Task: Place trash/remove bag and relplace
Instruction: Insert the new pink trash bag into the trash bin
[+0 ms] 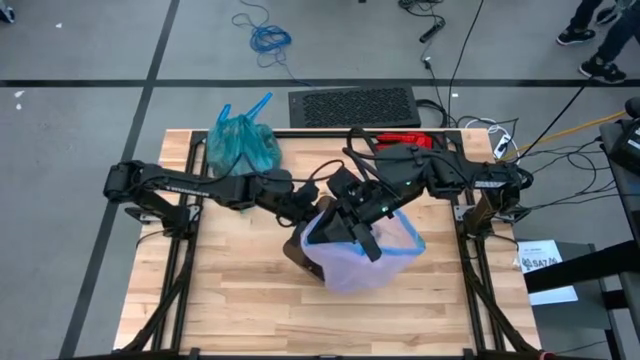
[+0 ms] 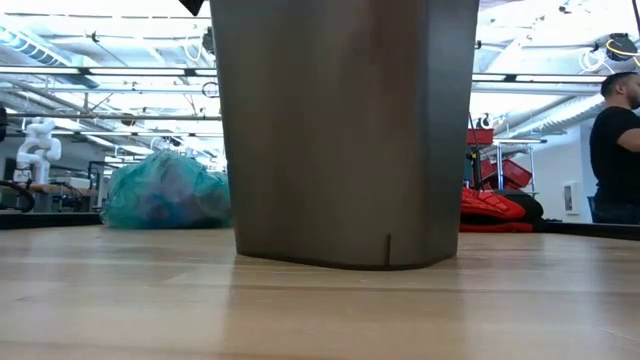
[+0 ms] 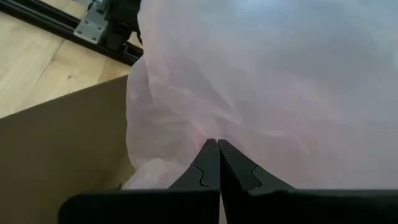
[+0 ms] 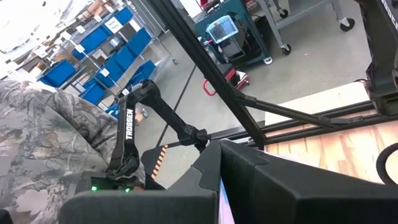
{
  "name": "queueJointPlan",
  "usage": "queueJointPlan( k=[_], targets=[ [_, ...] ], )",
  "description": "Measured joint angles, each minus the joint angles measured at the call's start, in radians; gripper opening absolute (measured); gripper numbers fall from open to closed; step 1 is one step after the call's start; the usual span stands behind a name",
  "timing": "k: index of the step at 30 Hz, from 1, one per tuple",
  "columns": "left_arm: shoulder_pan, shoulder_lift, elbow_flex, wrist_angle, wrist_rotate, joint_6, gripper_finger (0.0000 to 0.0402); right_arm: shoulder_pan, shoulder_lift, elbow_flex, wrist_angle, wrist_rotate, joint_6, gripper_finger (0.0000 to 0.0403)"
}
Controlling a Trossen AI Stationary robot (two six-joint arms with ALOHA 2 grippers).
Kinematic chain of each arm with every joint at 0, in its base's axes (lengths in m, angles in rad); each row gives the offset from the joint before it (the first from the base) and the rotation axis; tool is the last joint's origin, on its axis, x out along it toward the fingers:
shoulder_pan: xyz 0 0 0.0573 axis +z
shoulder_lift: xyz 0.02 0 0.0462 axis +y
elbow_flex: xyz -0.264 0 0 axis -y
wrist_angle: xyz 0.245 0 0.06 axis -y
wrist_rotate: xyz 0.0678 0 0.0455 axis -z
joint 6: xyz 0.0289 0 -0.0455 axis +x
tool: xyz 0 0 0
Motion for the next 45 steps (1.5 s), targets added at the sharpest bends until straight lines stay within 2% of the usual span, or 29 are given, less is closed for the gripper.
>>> queueJointPlan(
  k=[8,11,16,22,26,32,38,45],
  targets=[
    [0.047,-0.011,0.002,-0.019,0.029,0.0,0.0001,0.0,0.0,0.0,-0.005,0.0,-0.018,0.0],
    [0.062,-0.025,0.008,-0.022,0.053,0.0,0.0016,0.0,0.0,0.0,-0.006,0.0,-0.019,0.0],
    [0.086,-0.032,0.029,-0.017,0.11,0.0,0.0077,-0.005,0.0,0.0,-0.024,0.0,-0.03,0.0],
    [0.116,-0.032,0.061,-0.036,0.129,0.0,0.0162,-0.021,0.0,0.0,-0.071,0.001,-0.048,0.0],
    [0.143,-0.044,0.084,-0.037,0.177,0.0,0.0195,-0.028,0.009,0.0,-0.108,0.001,-0.069,0.0],
    [0.191,-0.092,0.094,-0.117,0.189,0.009,0.0203,-0.044,0.04,-0.002,-0.132,-0.014,-0.098,0.0],
    [0.244,-0.139,0.094,-0.284,0.196,0.056,0.0203,-0.063,0.04,-0.002,-0.133,-0.03,-0.122,0.0],
    [0.312,-0.255,0.094,-0.321,0.18,0.079,0.0203,-0.087,0.041,-0.002,-0.202,-0.015,-0.161,0.0]
  ],
)
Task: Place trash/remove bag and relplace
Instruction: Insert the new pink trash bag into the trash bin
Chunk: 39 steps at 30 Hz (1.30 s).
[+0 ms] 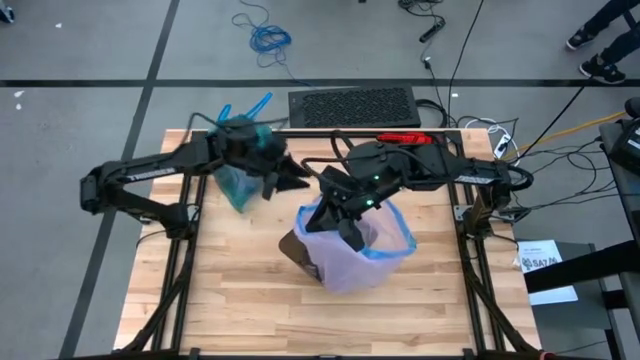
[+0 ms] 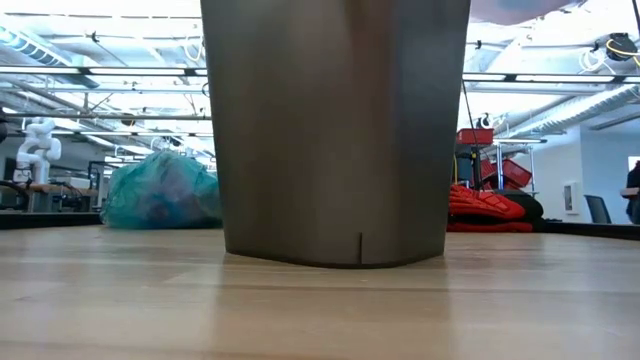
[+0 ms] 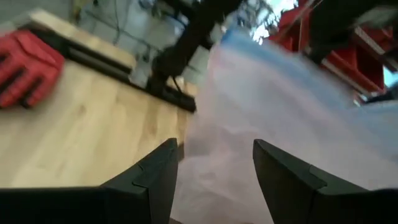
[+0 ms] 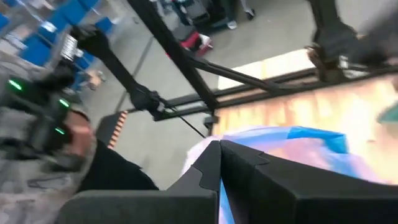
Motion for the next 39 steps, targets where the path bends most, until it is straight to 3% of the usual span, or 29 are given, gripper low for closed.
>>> queueJointPlan(
  k=[4,11,21,29,34,39],
  targets=[
    [0.041,-0.077,0.0,0.006,0.003,-0.053,0.0203,-0.02,0.018,0.0,-0.059,0.012,-0.013,0.0],
    [0.042,-0.115,0.0,0.008,0.229,-0.289,0.0205,-0.032,0.054,0.001,-0.043,0.011,-0.056,0.0],
    [0.012,-0.014,0.0,0.091,0.377,-0.396,0.0247,-0.032,0.057,0.001,-0.04,0.011,-0.131,0.0],
    [-0.045,0.086,0.0,0.196,0.471,-0.471,0.025,-0.032,0.057,0.001,-0.022,0.011,-0.148,0.0],
    [-0.054,0.12,0.0,0.196,0.474,-0.473,0.0216,-0.032,0.057,0.001,-0.018,0.012,-0.155,0.0],
    [-0.054,0.125,0.0,0.199,0.474,-0.472,0.0128,-0.032,0.057,0.001,-0.019,0.012,-0.167,0.0]
  ],
)
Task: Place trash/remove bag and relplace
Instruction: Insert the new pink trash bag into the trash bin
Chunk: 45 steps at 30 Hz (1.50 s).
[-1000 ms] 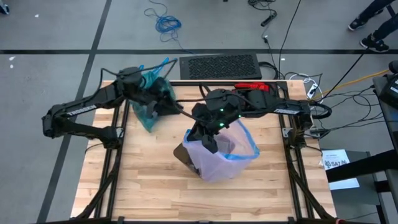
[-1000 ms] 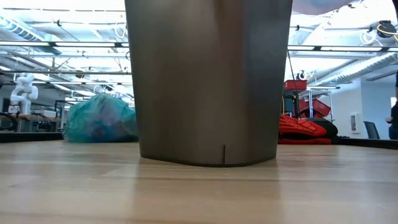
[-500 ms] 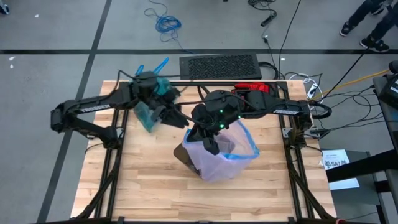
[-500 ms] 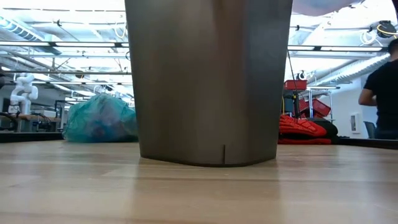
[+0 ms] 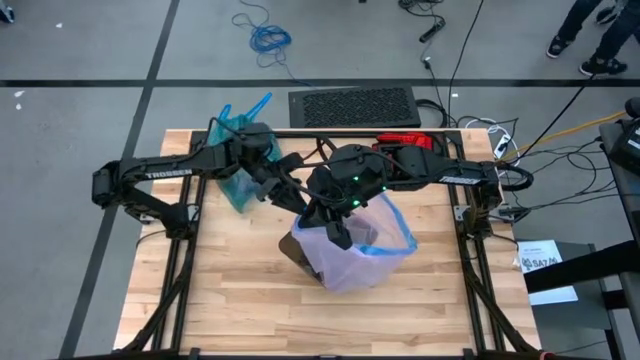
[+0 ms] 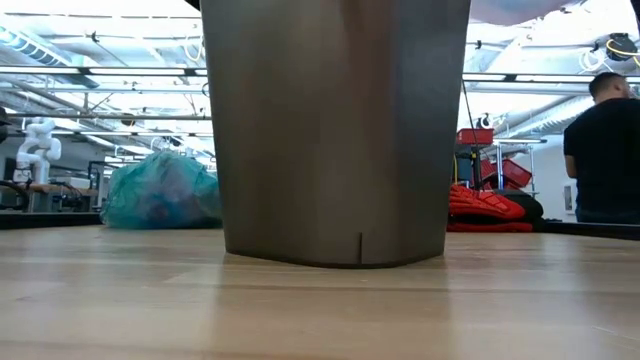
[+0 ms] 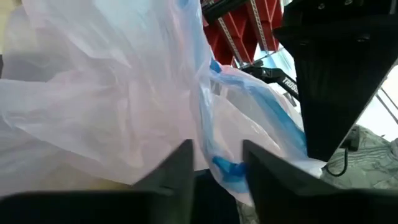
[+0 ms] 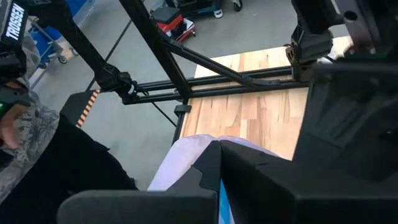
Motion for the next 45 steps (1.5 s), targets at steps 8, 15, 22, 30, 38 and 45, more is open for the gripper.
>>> queueJointPlan(
  k=[8,15,22,30,38,45],
  targets=[
    [0.0,-0.003,0.0,-0.002,0.0,0.032,0.0004,-0.006,0.0,0.0,-0.005,0.0,0.01,0.0],
    [0.008,-0.049,0.0,-0.001,-0.006,0.039,0.0002,-0.006,0.0,0.0,-0.011,0.0,0.031,0.0046],
    [0.061,-0.068,0.0,0.028,0.037,-0.016,0.0015,-0.006,0.0,0.0,-0.01,-0.001,0.03,0.0095],
    [0.075,-0.057,0.0,0.039,0.069,0.01,0.0039,-0.006,0.0,0.0,-0.01,-0.004,0.029,0.0102],
    [0.07,-0.077,0.0,0.035,0.105,-0.001,0.0002,-0.019,-0.07,0.002,-0.045,-0.001,0.06,0.0102],
    [0.058,-0.118,0.0,0.033,0.097,0.0,0.0001,-0.021,-0.083,0.002,-0.264,0.107,0.059,0.0048]
  ],
)
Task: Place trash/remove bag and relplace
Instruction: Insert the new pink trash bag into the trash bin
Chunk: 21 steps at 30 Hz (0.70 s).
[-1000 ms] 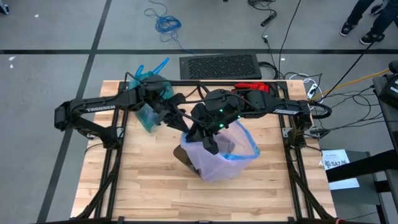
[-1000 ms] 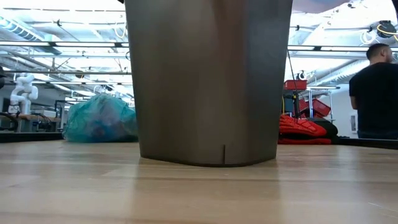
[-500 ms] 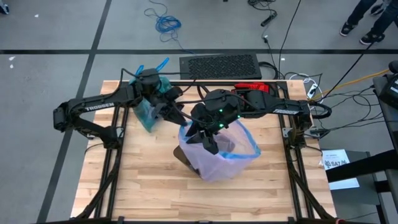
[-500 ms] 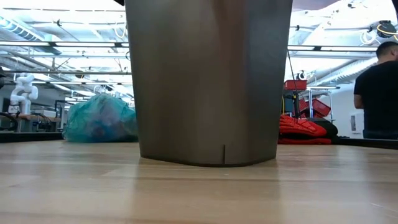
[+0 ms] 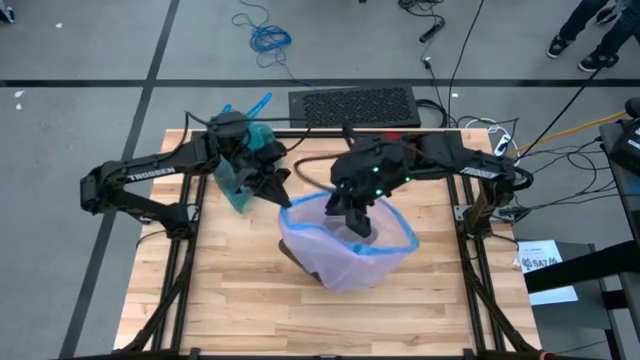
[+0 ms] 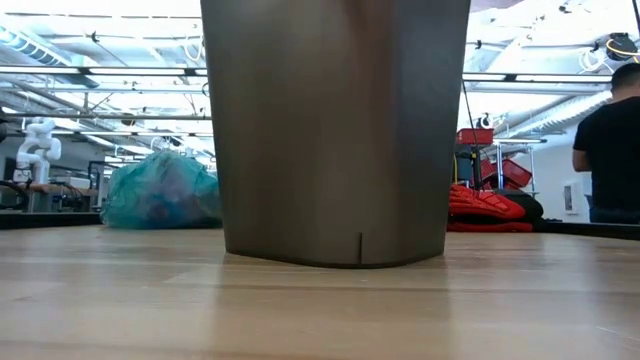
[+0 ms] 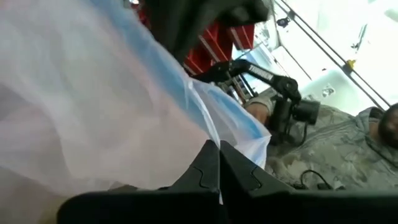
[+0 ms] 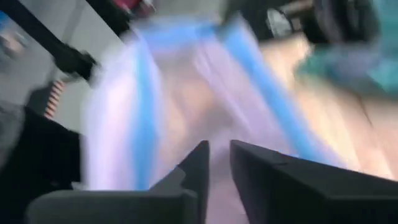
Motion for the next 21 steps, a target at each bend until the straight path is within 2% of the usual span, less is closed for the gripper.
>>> queueJointPlan(
  k=[2,4,21],
  targets=[
    [0.003,-0.012,0.0,0.001,-0.017,0.0,0.0001,0.009,0.018,0.0,-0.038,0.004,-0.002,0.0018],
    [0.009,-0.022,0.0,-0.001,-0.032,0.0,0.0001,0.023,0.042,-0.001,-0.049,0.005,-0.005,0.0006],
    [0.03,-0.081,0.0,-0.074,-0.041,0.016,0.0,0.111,0.262,-0.003,-0.09,0.055,0.107,0.0]
  ],
)
